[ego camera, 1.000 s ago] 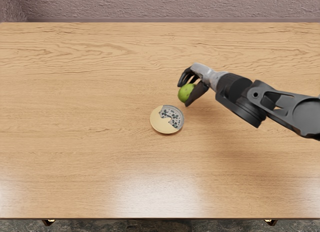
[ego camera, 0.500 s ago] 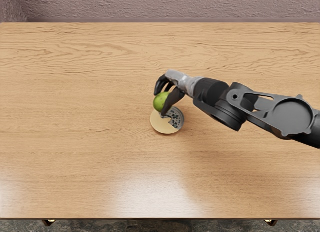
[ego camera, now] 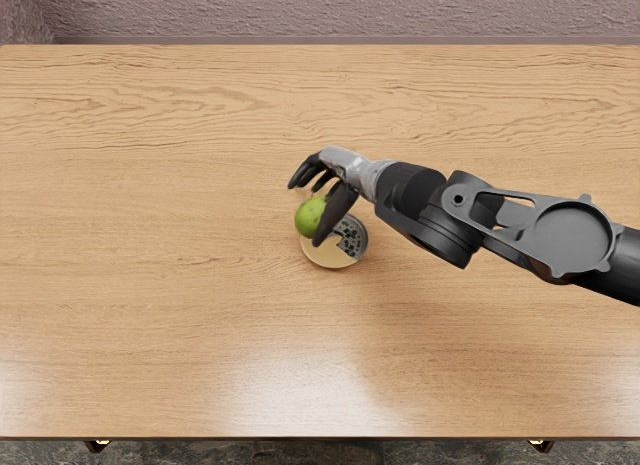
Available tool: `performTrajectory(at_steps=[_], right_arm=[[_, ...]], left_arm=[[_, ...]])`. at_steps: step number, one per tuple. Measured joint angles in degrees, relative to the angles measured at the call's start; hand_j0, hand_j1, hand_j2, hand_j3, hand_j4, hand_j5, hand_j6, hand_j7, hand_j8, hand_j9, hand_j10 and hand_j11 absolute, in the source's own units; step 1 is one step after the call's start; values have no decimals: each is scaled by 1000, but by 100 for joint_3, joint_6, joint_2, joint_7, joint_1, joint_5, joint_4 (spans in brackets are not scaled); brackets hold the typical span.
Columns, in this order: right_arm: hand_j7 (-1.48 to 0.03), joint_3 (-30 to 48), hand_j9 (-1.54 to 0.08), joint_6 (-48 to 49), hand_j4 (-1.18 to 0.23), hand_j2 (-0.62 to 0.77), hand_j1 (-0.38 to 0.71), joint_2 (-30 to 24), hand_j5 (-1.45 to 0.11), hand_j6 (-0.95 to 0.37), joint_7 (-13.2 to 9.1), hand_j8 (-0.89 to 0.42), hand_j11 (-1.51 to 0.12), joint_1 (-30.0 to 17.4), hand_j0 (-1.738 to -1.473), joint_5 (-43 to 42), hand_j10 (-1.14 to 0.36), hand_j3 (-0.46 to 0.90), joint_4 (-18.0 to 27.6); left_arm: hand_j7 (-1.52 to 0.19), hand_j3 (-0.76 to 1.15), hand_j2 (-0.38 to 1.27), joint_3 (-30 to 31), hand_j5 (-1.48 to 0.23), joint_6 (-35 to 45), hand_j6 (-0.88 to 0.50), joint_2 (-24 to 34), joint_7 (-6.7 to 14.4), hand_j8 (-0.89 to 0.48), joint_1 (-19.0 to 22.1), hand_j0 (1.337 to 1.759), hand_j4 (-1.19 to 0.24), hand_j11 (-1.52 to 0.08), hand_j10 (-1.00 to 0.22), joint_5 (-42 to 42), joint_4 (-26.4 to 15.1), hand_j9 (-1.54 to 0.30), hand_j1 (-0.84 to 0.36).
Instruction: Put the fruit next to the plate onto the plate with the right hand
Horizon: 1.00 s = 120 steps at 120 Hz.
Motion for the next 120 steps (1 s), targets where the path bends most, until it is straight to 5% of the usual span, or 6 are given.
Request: performTrajectory(at_steps=[20, 47, 75, 98, 120], right_arm=[[-288, 3, -312, -39, -206, 142, -169, 1, -321, -111, 0, -82, -313, -9, -1658, 49, -135, 0, 8], [-96, 129, -104, 22, -69, 48, -290, -61, -107, -38, 0, -28, -104, -68, -1658, 152, -46, 0, 59], [-30, 1905, -33, 1727, -22, 16, -330, -1190, -34, -13, 0, -9, -33, -1114, -1658, 2159, -15, 0, 867], [-12, 2236, -13, 3461, -9, 6, -342, -2079, -13, -5, 0, -4, -13, -1152, -1658, 4584, -6, 0, 1023], [-5, 2208, -5, 4363, -3, 3, -346, -2726, -5, -2, 0, -1, -5, -1060, -1658, 5536, -2, 0, 940]], left_arm=[[-18, 0, 3, 0, -18, 0, -14, 0, 0, -14, 0, 1658, -14, -18, -14, 0, 0, -18, 332], [-18, 0, 3, 0, -18, 0, -14, 0, 0, -14, 1, 1658, -14, -18, -14, 0, 0, -18, 332], [-18, 0, 3, 0, -18, 0, -14, 0, 0, -14, 6, 1658, -14, -18, -14, 0, 0, -18, 332], [-18, 0, 3, 0, -18, 0, -14, 0, 0, -14, 5, 1658, -14, -18, -14, 0, 0, -18, 332], [-18, 0, 3, 0, -18, 0, -14, 0, 0, -14, 1, 1658, -14, -18, -14, 0, 0, -18, 332]])
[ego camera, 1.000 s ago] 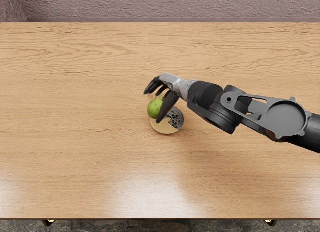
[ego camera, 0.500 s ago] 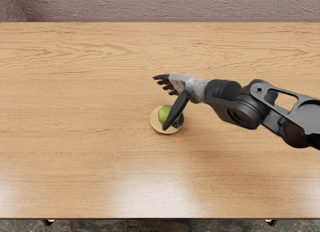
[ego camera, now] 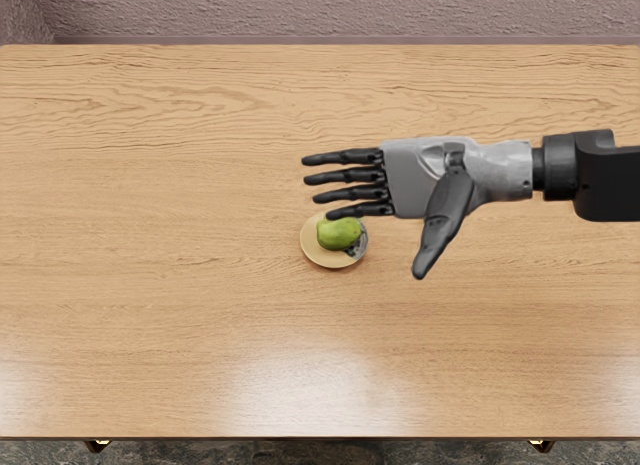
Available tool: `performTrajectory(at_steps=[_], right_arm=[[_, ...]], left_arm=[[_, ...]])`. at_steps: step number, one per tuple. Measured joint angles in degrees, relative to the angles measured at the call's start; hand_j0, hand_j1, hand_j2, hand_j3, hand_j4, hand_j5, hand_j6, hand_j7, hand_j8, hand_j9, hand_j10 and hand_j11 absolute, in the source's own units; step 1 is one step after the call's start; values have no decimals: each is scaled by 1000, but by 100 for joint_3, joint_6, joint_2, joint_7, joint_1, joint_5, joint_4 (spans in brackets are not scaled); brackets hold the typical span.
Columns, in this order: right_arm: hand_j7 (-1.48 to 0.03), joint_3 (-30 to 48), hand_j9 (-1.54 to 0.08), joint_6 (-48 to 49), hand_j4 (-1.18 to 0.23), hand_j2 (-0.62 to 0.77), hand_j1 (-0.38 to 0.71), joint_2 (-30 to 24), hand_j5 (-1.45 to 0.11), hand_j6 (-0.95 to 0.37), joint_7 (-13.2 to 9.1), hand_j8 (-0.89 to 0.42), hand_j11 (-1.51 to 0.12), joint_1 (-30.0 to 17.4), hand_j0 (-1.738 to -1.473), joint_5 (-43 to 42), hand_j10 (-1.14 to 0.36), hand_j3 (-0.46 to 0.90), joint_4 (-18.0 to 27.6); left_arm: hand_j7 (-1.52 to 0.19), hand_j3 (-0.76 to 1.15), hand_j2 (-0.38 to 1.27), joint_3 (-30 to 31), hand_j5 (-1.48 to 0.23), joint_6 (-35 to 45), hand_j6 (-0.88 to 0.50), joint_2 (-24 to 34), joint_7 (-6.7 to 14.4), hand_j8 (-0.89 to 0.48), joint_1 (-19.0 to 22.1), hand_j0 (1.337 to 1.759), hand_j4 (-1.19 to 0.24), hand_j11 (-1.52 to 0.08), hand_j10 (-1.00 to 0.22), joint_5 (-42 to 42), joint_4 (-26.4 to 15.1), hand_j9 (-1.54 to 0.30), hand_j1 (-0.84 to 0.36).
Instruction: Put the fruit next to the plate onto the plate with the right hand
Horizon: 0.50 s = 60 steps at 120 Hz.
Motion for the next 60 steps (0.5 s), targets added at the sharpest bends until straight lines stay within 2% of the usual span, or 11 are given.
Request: performTrajectory(at_steps=[33, 60], right_arm=[[-1, -391, -1, 294, 0, 1, -349, -1370, -1, 0, 0, 0, -1, -23, -1658, 394, 0, 0, -175], [0, -473, 0, 316, 0, 0, -349, -2088, 0, 1, 0, 1, 0, -70, -1658, 665, 0, 0, -247]], left_arm=[[-18, 0, 3, 0, -18, 0, -14, 0, 0, -14, 8, 1658, -14, -18, -14, 1, 0, -18, 332], [-18, 0, 3, -1, -18, 0, -14, 0, 0, -14, 42, 1658, -14, -18, -14, 6, 0, -18, 332]])
